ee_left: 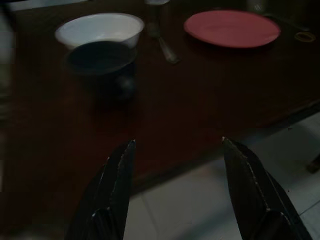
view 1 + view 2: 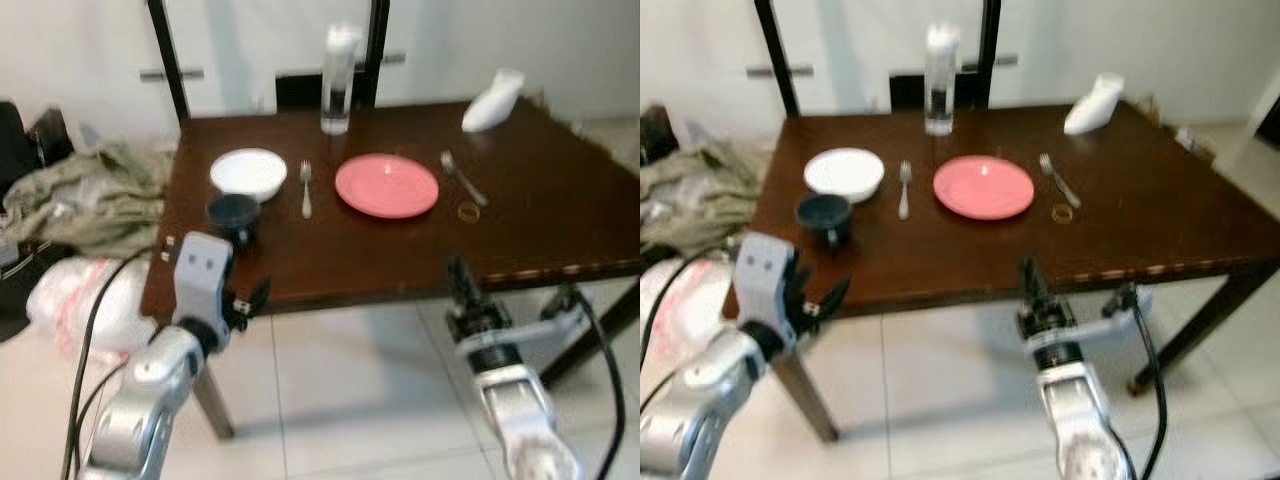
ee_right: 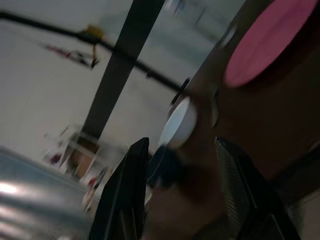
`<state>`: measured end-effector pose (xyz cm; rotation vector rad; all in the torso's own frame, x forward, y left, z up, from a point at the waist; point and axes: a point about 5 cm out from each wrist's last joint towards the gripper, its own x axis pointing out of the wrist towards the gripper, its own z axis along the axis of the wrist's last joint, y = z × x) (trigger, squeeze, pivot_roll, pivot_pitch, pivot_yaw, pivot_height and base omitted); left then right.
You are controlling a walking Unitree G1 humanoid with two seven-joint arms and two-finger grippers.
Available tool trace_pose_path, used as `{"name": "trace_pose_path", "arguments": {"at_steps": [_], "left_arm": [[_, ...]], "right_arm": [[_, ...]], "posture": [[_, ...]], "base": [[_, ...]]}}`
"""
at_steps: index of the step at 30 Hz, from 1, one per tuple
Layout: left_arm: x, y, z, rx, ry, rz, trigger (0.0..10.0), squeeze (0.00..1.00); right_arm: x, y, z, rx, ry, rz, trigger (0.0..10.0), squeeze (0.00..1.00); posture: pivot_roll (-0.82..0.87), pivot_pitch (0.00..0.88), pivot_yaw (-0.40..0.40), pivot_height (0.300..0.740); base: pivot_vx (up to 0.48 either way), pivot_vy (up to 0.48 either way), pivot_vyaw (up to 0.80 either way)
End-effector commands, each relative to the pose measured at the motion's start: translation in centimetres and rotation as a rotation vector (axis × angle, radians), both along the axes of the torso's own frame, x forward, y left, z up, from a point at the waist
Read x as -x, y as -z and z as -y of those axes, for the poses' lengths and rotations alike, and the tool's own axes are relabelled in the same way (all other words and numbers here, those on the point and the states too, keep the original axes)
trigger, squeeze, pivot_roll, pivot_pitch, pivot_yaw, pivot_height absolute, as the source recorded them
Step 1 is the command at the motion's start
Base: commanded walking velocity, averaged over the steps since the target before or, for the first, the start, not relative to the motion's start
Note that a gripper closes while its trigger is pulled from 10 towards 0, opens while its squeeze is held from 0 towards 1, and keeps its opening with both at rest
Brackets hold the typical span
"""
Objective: Setting the table
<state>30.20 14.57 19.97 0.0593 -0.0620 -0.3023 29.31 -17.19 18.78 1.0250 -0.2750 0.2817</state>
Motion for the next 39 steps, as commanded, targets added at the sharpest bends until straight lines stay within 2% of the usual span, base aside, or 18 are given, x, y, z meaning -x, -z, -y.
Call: {"name": "trace_pose_path", "arguments": {"at_steps": [1,19,28,39], "left_arm": [[0.2,0.5,-0.1,-0.001,-0.003,-0.015,10.0,0.0],[0.1,0.5,-0.3,-0.004,-0.006,-0.021,10.0,0.0],[-0.2,0.9,-0.3,0.004,-0.031,-0.065,10.0,0.0],[-0.5,1.1,-0.7,0.013,-0.086,-0.091,10.0,0.0]], "right_arm": [[0.2,0.3,0.2,0.015,0.013,-0.015,10.0,0.0],[0.3,0.4,-0.3,0.022,-0.008,-0.01,10.0,0.0],[0.3,0.5,-0.3,0.025,-0.015,-0.01,10.0,0.0],[0.4,0.7,-1.0,0.067,-0.049,-0.014,10.0,0.0]], "posture": [[0.1,0.099,0.096,0.74],[0.1,0.104,0.103,0.74],[0.1,0.102,0.104,0.74],[0.1,0.103,0.104,0.74]], "base": [[-0.3,0.0,0.0],[-0.294,0.0,0.0],[0.0,0.0,0.0],[0.0,0.0,0.73]]}}
